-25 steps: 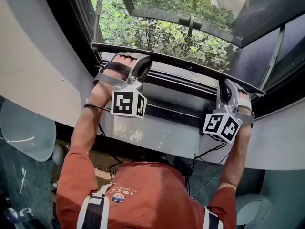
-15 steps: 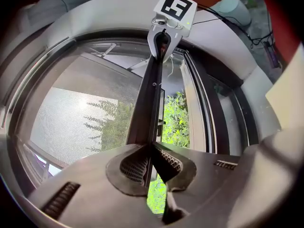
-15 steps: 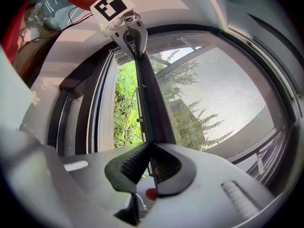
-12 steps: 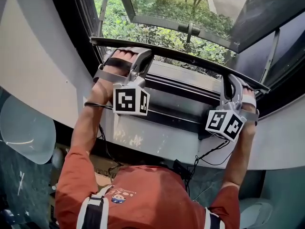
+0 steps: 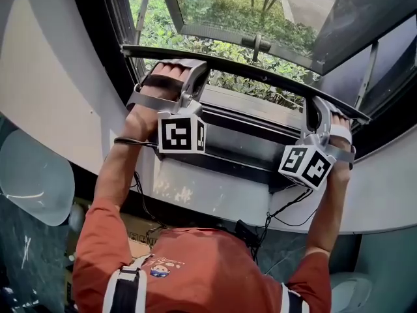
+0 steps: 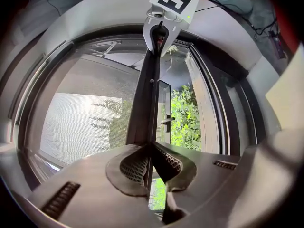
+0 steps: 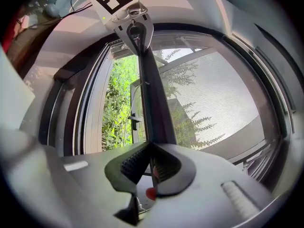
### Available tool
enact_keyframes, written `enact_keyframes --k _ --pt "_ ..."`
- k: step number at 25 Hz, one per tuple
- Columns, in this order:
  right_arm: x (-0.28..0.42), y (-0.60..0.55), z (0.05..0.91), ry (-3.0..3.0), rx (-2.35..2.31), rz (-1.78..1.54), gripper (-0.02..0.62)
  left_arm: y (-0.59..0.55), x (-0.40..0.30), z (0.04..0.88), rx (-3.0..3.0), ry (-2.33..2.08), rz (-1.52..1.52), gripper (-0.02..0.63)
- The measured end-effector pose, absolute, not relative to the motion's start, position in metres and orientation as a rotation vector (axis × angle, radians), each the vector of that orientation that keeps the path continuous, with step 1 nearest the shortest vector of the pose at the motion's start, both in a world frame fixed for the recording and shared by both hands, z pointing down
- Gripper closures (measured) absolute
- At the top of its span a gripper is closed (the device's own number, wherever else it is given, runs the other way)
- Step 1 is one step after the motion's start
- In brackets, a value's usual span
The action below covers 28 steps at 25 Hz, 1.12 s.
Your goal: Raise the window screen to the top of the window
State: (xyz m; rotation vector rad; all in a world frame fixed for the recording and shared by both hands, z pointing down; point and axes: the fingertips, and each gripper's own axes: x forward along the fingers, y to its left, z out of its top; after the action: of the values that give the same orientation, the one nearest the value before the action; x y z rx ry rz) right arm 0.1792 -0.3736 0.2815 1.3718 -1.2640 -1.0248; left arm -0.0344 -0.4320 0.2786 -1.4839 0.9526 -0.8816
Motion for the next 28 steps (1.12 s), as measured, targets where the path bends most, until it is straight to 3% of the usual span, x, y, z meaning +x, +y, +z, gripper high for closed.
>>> enact_keyframes --k 28 --pt "0.179 -0.374 0.153 -1.099 1.555 -1.29 0.555 -0.434 -0.035 0.149 -1.321 1.146 -0.629 0.568"
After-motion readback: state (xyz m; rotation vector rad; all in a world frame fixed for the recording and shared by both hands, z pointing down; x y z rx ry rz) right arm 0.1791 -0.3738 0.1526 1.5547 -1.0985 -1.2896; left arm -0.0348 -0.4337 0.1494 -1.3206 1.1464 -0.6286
